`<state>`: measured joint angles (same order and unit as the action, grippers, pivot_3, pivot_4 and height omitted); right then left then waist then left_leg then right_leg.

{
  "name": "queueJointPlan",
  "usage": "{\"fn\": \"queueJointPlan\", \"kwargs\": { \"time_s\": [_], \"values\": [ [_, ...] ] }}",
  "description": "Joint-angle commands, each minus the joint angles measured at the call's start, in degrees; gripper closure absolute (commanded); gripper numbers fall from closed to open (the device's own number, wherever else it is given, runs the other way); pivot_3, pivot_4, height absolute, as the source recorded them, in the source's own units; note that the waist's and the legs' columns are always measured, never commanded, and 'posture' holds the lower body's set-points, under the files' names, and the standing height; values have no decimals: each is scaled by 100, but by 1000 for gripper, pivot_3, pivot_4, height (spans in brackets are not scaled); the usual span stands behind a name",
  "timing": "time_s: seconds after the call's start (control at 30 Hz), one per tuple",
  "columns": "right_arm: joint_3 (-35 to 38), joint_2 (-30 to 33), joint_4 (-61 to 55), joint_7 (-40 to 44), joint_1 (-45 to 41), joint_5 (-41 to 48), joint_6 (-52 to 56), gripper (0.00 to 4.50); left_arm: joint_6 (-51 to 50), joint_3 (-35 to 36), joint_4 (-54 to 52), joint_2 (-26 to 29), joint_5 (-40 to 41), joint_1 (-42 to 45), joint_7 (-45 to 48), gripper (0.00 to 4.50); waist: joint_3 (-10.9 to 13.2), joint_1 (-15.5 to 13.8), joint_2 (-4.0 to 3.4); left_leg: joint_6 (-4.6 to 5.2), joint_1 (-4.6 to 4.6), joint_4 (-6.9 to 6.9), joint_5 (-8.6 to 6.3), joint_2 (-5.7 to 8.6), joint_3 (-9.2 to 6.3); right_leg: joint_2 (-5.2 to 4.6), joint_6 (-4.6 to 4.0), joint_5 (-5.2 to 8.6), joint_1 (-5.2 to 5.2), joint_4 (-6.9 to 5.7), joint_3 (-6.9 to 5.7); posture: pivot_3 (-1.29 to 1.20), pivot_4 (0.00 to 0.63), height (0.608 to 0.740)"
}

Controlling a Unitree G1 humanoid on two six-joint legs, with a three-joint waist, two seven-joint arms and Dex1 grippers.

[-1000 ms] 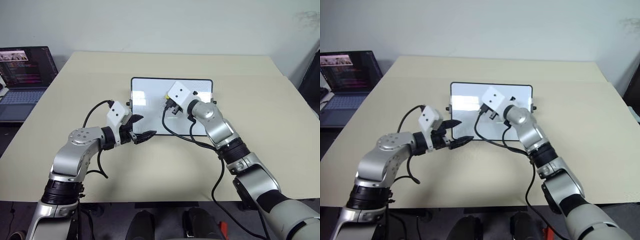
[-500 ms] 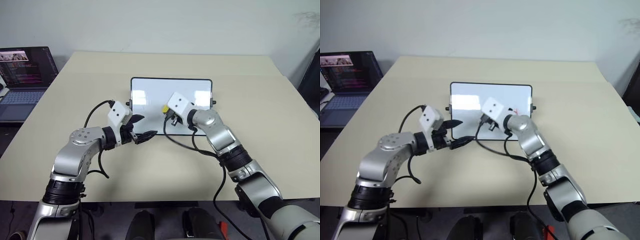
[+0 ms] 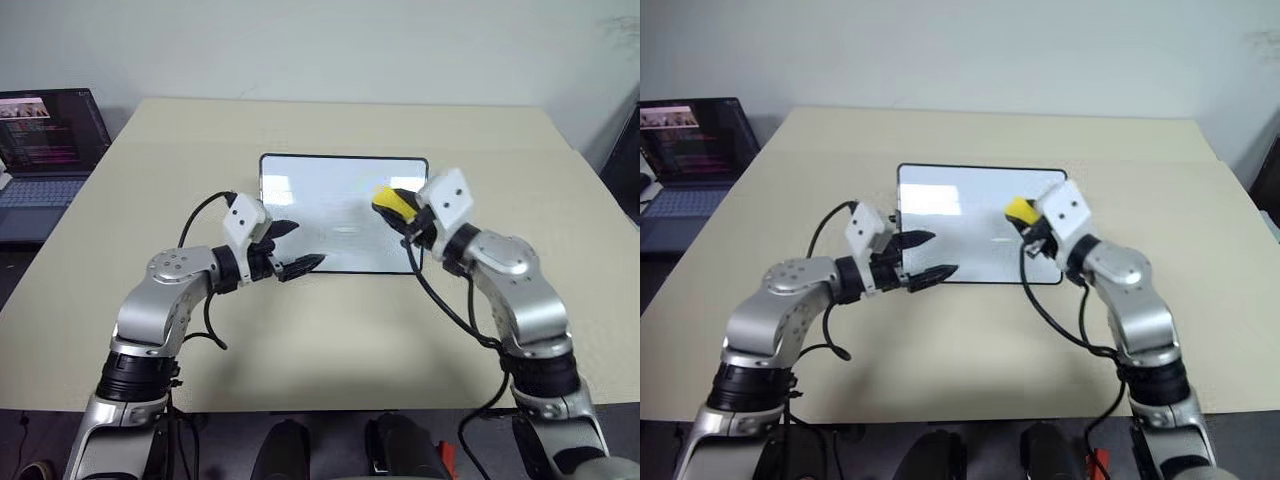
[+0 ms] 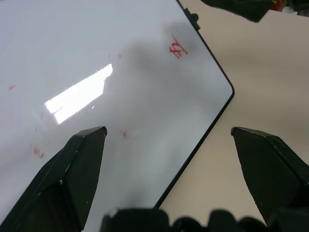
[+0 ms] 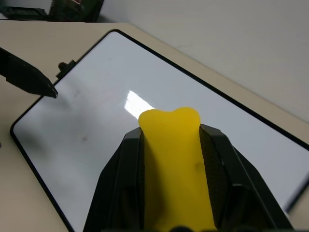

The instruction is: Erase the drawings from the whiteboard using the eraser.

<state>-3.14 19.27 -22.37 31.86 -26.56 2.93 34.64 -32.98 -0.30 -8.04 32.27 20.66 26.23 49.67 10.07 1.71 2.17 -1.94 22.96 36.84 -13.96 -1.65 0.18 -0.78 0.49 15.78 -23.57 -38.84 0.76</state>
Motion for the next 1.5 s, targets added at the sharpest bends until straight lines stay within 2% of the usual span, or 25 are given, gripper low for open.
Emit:
{"fn": "queueJointPlan", "kwargs": {
  "time_s": [0.03,0.23,0.7,0.87,1.03,1.37,1.5],
  "values": [
    [222,94,-563,-309,633,-21,82,3254,197,-50,96,-40,55,200,110,0,0,-3,1,0,-2,0,0,-1,-4,2,1,3,3,0,-5,0,150,740],
    [-84,140,-771,-546,1270,-117,116,3254,353,-173,381,-152,10,417,199,0,2,15,-3,0,-8,1,0,-2,3,11,22,17,3,-6,5,0,150,740],
    [-256,114,-648,-789,1312,-140,142,3254,615,-333,683,-241,-74,614,315,0,2,3,-3,-1,-5,5,0,-2,-1,36,22,17,4,-7,3,0,150,740],
    [-260,-87,-420,-1024,887,-209,-45,3254,675,-375,754,-230,-93,613,345,0,2,19,-3,-1,-6,7,0,-2,2,36,22,16,4,-9,6,0,150,740],
    [-519,-20,-114,-1051,582,-424,-175,3254,696,-411,838,-272,-135,666,321,0,2,-4,-3,-1,-6,7,0,-3,-2,39,6,7,3,-10,3,0,150,740],
    [-786,-296,1434,-1423,-674,-882,-338,3254,793,-575,732,-195,-264,529,416,0,2,0,-2,0,-5,9,0,-5,-2,40,-4,2,3,-11,3,0,150,740],
    [-887,-301,1950,-1314,-802,-960,-206,3254,787,-574,689,-189,-263,490,404,0,2,1,-3,0,-5,9,0,-2,3,36,-5,1,3,-10,6,0,150,740]
  ]
}}
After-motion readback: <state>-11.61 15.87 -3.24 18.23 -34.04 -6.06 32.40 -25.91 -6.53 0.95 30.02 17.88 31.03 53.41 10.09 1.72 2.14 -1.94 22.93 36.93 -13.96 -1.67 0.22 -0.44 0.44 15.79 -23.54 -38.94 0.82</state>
